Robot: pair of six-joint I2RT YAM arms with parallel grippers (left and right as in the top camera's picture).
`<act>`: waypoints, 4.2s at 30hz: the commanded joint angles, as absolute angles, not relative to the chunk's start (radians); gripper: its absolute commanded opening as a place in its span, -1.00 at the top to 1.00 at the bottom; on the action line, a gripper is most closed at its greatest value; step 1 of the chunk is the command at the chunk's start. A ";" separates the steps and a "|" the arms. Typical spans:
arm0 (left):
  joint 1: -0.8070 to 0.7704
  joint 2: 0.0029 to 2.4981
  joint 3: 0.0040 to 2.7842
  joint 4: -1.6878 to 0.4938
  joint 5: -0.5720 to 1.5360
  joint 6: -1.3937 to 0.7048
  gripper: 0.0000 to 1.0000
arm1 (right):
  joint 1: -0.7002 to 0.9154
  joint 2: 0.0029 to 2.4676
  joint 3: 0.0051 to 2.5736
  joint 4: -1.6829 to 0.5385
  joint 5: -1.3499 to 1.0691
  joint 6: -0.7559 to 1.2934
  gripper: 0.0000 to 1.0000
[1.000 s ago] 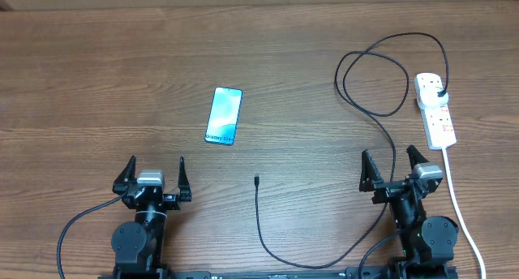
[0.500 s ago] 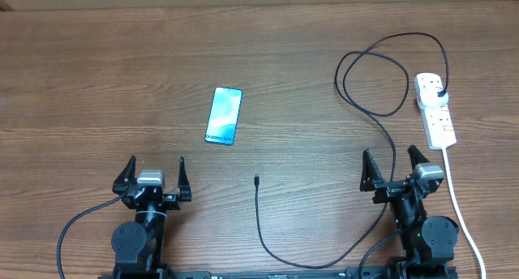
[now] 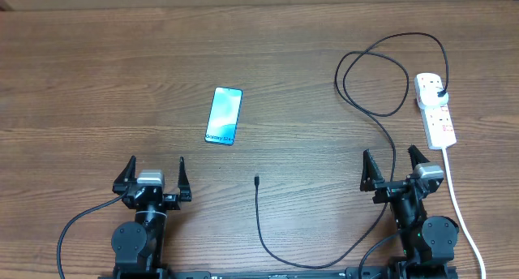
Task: Plug charger to phone and switch on socket
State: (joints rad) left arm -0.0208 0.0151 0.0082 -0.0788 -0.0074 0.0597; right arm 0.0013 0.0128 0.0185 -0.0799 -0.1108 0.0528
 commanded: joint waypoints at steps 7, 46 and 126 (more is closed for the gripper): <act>-0.026 0.006 0.005 -0.078 -0.009 0.075 -0.99 | 0.010 0.002 0.008 -0.076 -0.099 0.058 -1.00; -0.026 0.274 0.922 -0.630 0.405 -0.152 -1.00 | 0.010 0.002 0.008 -0.077 -0.099 0.058 -1.00; -0.269 1.926 1.348 -0.795 0.015 -0.263 -1.00 | 0.010 0.002 0.008 -0.077 -0.099 0.058 -1.00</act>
